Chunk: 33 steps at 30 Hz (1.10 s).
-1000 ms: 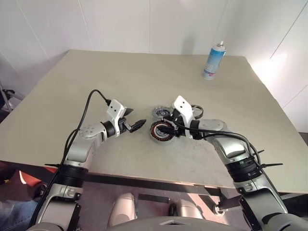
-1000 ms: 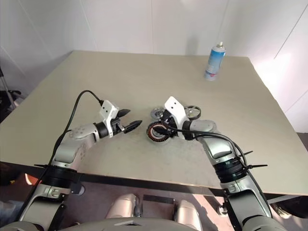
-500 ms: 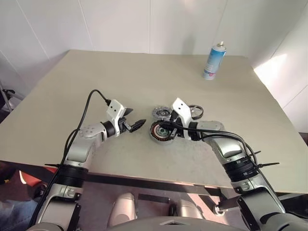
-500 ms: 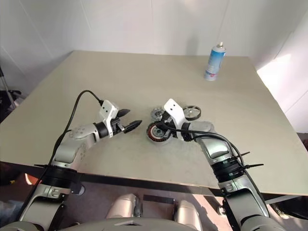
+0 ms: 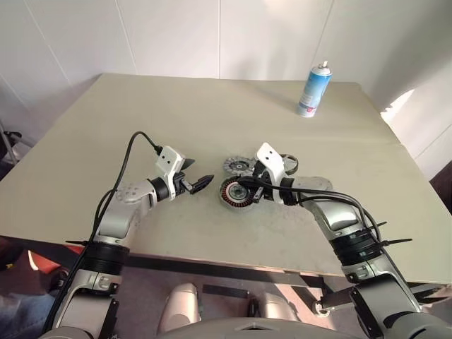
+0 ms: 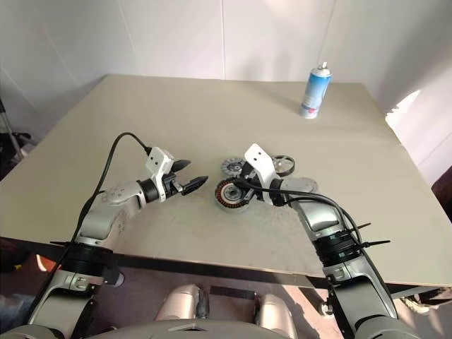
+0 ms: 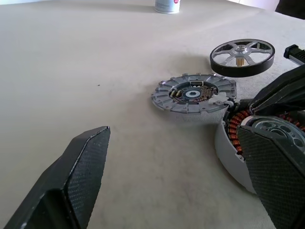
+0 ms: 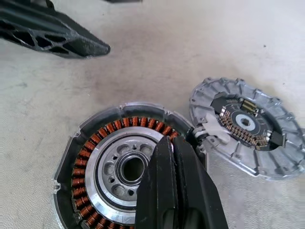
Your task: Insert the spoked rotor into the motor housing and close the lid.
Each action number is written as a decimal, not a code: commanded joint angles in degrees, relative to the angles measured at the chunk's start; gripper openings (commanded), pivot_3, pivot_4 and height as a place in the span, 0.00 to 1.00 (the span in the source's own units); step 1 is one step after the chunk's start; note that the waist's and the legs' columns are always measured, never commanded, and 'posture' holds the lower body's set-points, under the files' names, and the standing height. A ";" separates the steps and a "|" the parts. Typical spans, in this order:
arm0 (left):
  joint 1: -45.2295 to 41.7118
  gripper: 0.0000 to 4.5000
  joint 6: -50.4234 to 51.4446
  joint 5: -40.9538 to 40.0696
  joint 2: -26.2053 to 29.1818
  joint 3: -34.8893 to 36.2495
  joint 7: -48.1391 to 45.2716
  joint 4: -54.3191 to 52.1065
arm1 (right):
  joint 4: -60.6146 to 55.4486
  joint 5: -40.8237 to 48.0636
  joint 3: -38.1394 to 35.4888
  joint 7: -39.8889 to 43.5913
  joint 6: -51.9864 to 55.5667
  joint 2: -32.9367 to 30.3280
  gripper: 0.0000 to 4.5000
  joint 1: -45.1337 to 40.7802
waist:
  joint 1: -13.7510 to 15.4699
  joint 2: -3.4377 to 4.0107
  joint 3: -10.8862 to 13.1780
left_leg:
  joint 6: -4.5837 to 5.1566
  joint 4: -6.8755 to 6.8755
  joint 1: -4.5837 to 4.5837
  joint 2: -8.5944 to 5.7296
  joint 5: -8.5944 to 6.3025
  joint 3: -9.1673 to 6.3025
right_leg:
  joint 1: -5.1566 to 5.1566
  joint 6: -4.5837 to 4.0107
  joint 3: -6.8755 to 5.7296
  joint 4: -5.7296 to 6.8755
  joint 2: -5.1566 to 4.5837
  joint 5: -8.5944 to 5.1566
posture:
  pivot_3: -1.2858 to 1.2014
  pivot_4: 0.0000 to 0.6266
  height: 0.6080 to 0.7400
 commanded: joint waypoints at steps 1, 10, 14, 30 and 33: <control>-0.94 1.00 -1.08 0.07 0.07 0.76 0.07 -0.84 | -5.03 1.66 -1.28 0.59 0.88 -0.25 0.01 -1.78 | 0.00 0.00 0.00 | 0.00 -0.01 -0.01 0.00 0.00 0.00 | -0.01 0.00 0.00 0.00 0.00 0.00 | 0.52 0.00 1.00; -0.52 1.00 -0.81 -0.04 0.31 0.98 0.04 -1.18 | 0.39 -0.93 1.71 -0.34 0.90 0.78 0.01 0.25 | -0.01 0.00 0.00 | -0.01 -0.01 -0.01 0.00 0.00 0.00 | 0.00 0.00 0.00 -0.01 0.00 0.00 | 0.52 0.00 1.00; -0.49 1.00 -0.70 -0.01 0.23 0.93 0.23 -1.39 | 5.35 -3.34 2.49 -1.86 -1.85 0.99 0.01 0.08 | -0.03 -0.03 -0.03 | -0.01 -0.01 0.03 0.00 0.00 0.00 | 0.03 0.00 0.00 -0.01 0.00 0.00 | 0.52 0.00 1.00; -0.45 1.00 -0.80 -0.14 0.06 0.84 0.28 -1.14 | -10.83 2.71 -0.64 0.48 4.26 -1.08 0.01 -0.67 | 0.01 -0.04 -0.03 | -0.01 -0.06 -0.03 0.00 0.00 0.00 | -0.05 0.01 0.01 -0.02 0.01 -0.01 | 0.52 0.00 1.00; -0.43 1.00 -0.76 -0.16 0.09 0.87 0.27 -1.13 | -8.91 2.79 -0.09 -0.15 5.12 -0.30 0.01 0.19 | 0.02 -0.04 -0.03 | -0.02 -0.05 -0.02 0.00 0.00 0.00 | -0.02 0.01 0.01 -0.02 0.01 -0.01 | 0.52 0.00 1.00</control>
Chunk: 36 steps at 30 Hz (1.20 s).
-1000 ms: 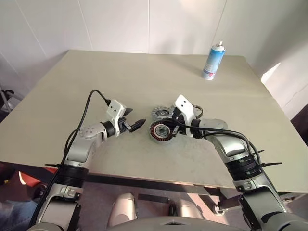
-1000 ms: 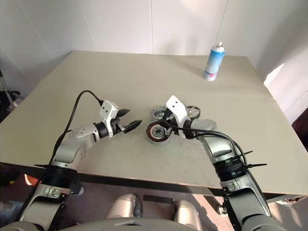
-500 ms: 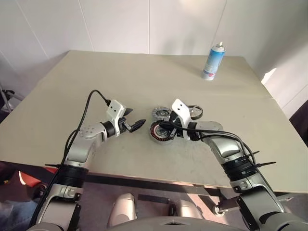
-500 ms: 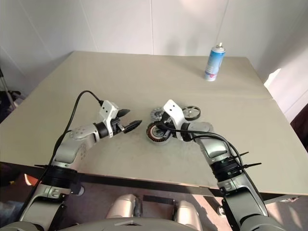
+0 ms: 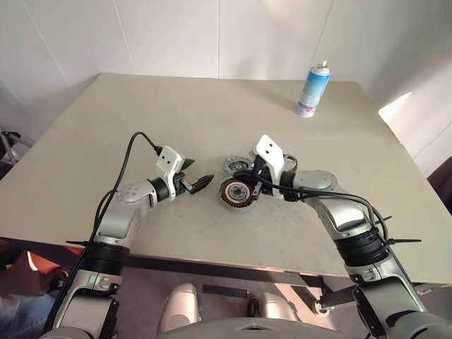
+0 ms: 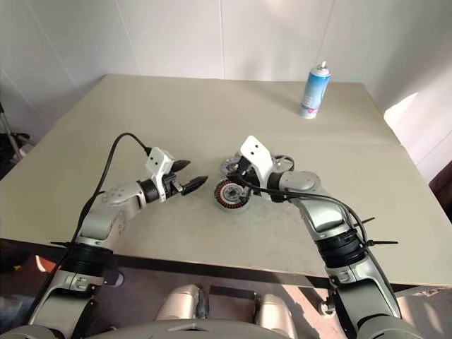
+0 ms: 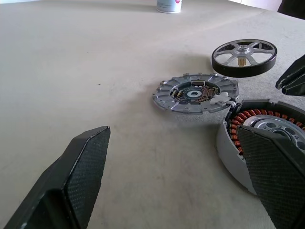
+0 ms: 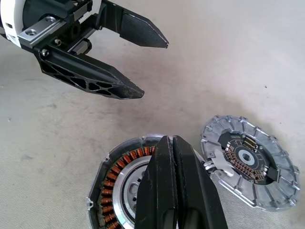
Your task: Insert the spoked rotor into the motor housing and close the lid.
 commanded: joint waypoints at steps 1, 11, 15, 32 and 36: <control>-0.53 1.00 -0.73 -0.14 0.15 0.81 -0.04 -1.20 | 1.68 0.86 0.00 -0.43 0.56 1.18 0.01 0.54 | 0.00 0.00 0.00 | 0.00 0.00 0.02 0.00 0.00 0.00 | 0.01 0.00 0.00 0.00 0.00 0.00 | 0.52 0.00 1.00; -0.09 1.00 -0.69 -0.07 0.15 0.90 0.23 -1.66 | 9.16 0.18 -1.10 -0.86 -2.52 2.36 0.01 -0.01 | -0.04 -0.06 -0.08 | -0.04 0.01 0.20 0.00 0.01 0.00 | 0.16 0.29 0.02 0.01 0.00 -0.17 | 0.52 0.00 1.00; -0.16 1.00 -0.82 -0.03 0.09 0.80 0.18 -1.43 | 4.95 2.86 -4.29 -1.02 -0.89 1.40 0.01 -1.83 | 0.03 -0.06 -0.07 | -0.04 0.01 0.15 -0.01 0.02 0.00 | 0.13 0.18 0.02 0.00 0.00 -0.10 | 0.52 0.00 1.00; 0.01 1.00 -0.96 0.22 -0.22 -0.15 -0.47 -0.99 | 20.96 11.50 -38.71 -31.01 15.85 0.15 0.18 -13.17 | -0.18 0.00 -0.08 | -0.30 -0.09 -0.14 -0.02 0.17 0.03 | -0.27 -0.03 0.02 0.05 0.02 0.01 | 0.52 0.00 1.00; -0.32 1.00 -1.09 0.67 -0.04 -0.77 -1.00 -0.50 | 21.50 16.92 -46.38 -36.22 26.62 3.05 0.18 -12.85 | -0.11 0.02 -0.09 | -0.30 -0.10 -0.13 0.00 0.17 0.03 | -0.26 -0.05 0.02 0.05 0.04 -0.01 | 0.52 0.00 1.00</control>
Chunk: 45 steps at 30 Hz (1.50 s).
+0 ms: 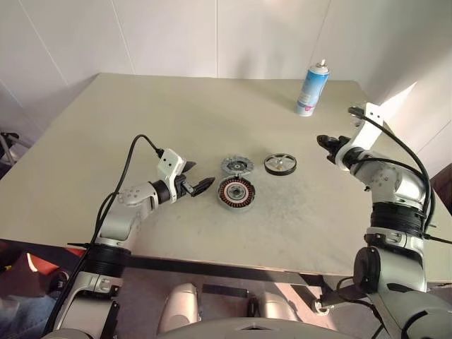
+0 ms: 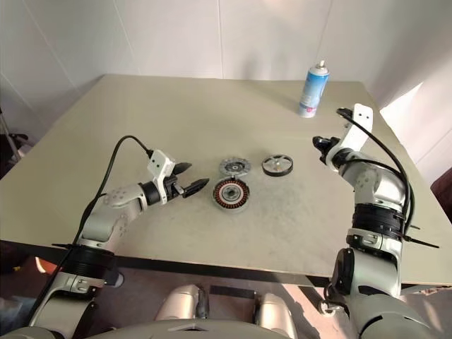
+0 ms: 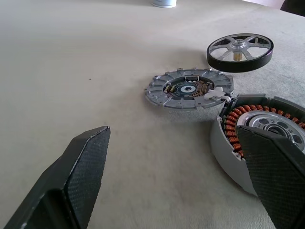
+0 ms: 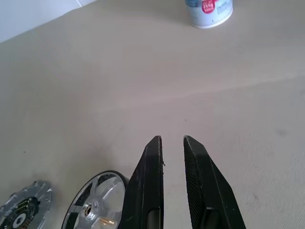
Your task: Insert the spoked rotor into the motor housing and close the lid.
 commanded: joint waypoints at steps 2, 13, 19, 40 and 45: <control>-1.00 1.00 -1.06 0.50 0.42 -0.08 -0.94 -0.62 | -1.57 6.79 -6.91 -4.46 11.23 3.16 0.18 -0.76 | 0.05 0.02 0.01 | 0.00 0.01 0.00 -0.01 0.00 0.00 | 0.01 0.00 0.00 0.00 -0.01 0.00 | 0.52 0.00 1.00; -0.57 1.00 -0.98 1.12 0.43 -0.02 -1.19 -0.85 | -6.11 11.88 -10.96 -8.05 21.76 7.42 0.18 0.93 | 0.17 0.09 0.00 | -0.15 -0.04 0.01 -0.01 0.08 0.00 | -0.01 0.01 0.00 0.00 -0.01 0.00 | 0.52 0.00 1.00; -0.38 1.00 -1.02 1.22 0.52 0.12 -1.06 -0.91 | -7.32 13.38 -12.25 -8.40 23.81 9.86 0.18 0.93 | 0.12 0.09 -0.01 | -0.22 -0.11 0.04 -0.01 0.12 0.00 | -0.02 0.04 0.00 -0.01 -0.01 -0.02 | 0.52 0.00 1.00; -0.26 1.00 -1.30 1.93 0.38 0.06 -1.06 -0.53 | -6.76 13.80 -8.61 -8.61 20.96 15.04 0.18 0.83 | 0.23 0.09 -0.01 | -0.71 -0.79 0.03 -0.07 0.43 0.01 | -0.37 -0.06 0.00 -0.03 0.00 -0.06 | 0.52 0.00 1.00; -0.02 1.00 -1.34 2.11 0.11 -0.20 -1.01 -0.62 | -5.58 13.28 -8.37 -10.03 19.32 15.89 0.18 0.15 | 0.23 0.09 -0.01 | -0.74 -0.80 0.04 -0.06 0.45 0.01 | -0.37 -0.06 0.00 -0.02 0.00 -0.06 | 0.52 0.00 1.00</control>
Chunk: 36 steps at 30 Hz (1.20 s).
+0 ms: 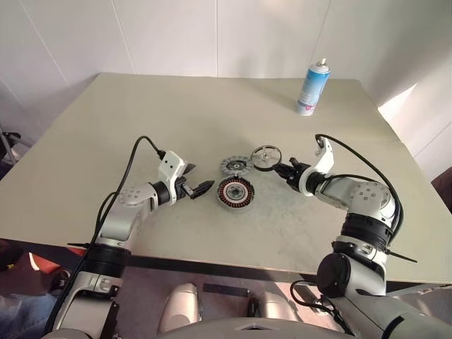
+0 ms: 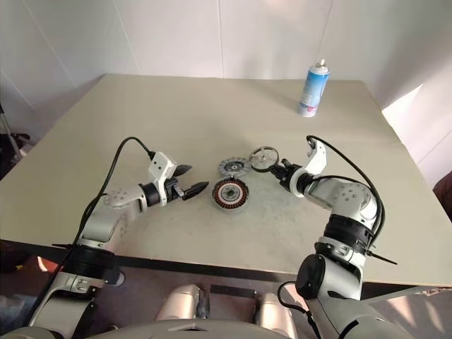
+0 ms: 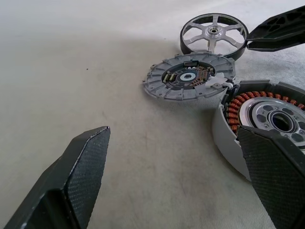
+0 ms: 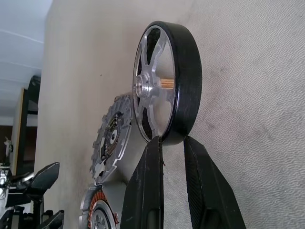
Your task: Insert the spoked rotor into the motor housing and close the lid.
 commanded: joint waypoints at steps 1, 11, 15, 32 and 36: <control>-0.11 1.00 -1.22 0.04 -0.05 0.01 -0.16 -1.22 | -0.06 1.00 0.43 -0.55 -1.60 0.42 0.18 -2.00 | 0.01 0.00 0.00 | 0.00 0.00 0.00 0.00 0.00 0.00 | 0.00 0.00 0.00 0.00 0.00 0.00 | 0.52 0.00 1.00; -0.08 1.00 -1.17 0.15 -0.10 -0.04 -0.07 -1.24 | -1.17 1.97 2.44 0.78 -5.05 0.50 0.52 -2.34 | 0.02 0.00 0.00 | 0.00 -0.01 -0.01 0.00 0.00 0.00 | 0.00 0.00 0.00 0.00 0.00 0.00 | 0.52 0.00 1.00; -0.18 1.00 -1.23 0.19 -0.11 -0.06 -0.20 -1.09 | 0.52 1.65 2.66 0.58 -6.87 0.53 0.52 -2.46 | 0.02 0.00 0.00 | 0.00 -0.01 -0.01 0.00 0.00 0.00 | 0.00 -0.01 0.00 0.00 0.00 0.00 | 0.52 0.00 1.00; -0.25 1.00 -1.42 0.45 0.16 0.02 -0.32 -0.96 | 7.49 6.28 -0.26 -1.21 -14.55 1.30 0.12 -4.96 | 0.01 0.00 -0.01 | 0.00 -0.01 -0.02 0.00 0.01 0.00 | -0.01 -0.03 0.00 0.02 0.00 0.01 | 0.52 0.00 1.00; -0.20 1.00 -1.45 0.54 -0.05 -0.27 -0.35 -0.85 | 4.84 14.35 -3.53 -0.57 -9.89 0.99 0.12 -5.98 | 0.20 0.00 -0.01 | -0.01 -0.01 -0.05 -0.02 0.01 0.00 | -0.01 -0.03 0.00 0.01 -0.01 0.02 | 0.52 0.00 1.00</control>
